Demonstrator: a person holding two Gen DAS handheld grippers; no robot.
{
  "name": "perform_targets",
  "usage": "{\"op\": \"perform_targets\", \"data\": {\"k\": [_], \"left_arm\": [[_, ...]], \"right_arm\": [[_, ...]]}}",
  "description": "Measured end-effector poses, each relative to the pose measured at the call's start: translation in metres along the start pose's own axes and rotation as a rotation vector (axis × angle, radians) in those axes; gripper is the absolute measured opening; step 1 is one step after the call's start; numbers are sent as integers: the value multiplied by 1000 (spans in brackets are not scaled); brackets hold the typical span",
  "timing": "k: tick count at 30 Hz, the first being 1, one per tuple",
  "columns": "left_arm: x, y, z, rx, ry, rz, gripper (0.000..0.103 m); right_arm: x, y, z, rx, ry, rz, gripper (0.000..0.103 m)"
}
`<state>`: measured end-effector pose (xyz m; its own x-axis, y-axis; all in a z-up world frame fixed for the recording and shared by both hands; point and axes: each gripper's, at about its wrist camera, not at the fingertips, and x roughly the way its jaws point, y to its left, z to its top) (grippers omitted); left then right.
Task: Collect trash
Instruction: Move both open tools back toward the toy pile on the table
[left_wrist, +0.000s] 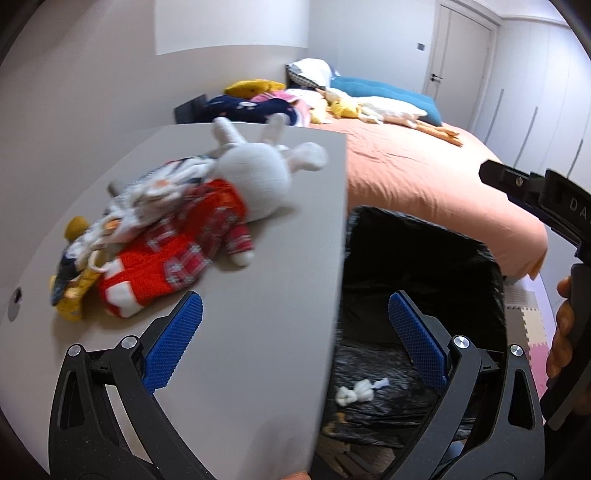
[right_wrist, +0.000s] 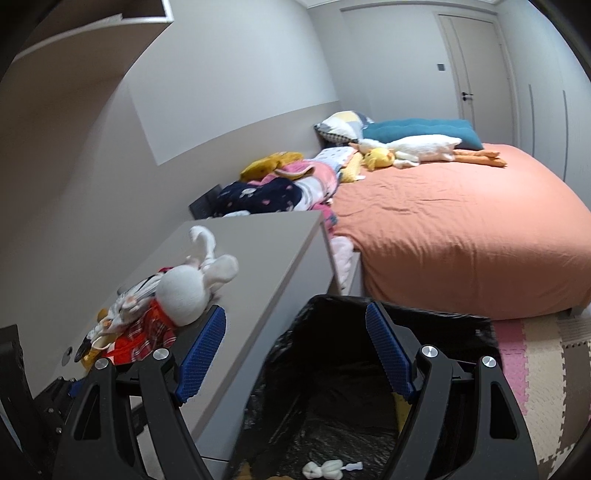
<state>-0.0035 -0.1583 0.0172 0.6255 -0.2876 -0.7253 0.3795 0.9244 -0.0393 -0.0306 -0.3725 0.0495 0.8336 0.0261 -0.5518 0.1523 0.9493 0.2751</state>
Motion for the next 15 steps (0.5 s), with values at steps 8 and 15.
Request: {"op": "perform_targets", "data": {"k": [8,15], "left_arm": [[-7,51,1,-45,-11,71,98],[-13,101,0,-123,-16,128,98]], "right_arm": [[29,45,-4,-52,51,57,79],[57,82,-16,-91,121,111,79]]}}
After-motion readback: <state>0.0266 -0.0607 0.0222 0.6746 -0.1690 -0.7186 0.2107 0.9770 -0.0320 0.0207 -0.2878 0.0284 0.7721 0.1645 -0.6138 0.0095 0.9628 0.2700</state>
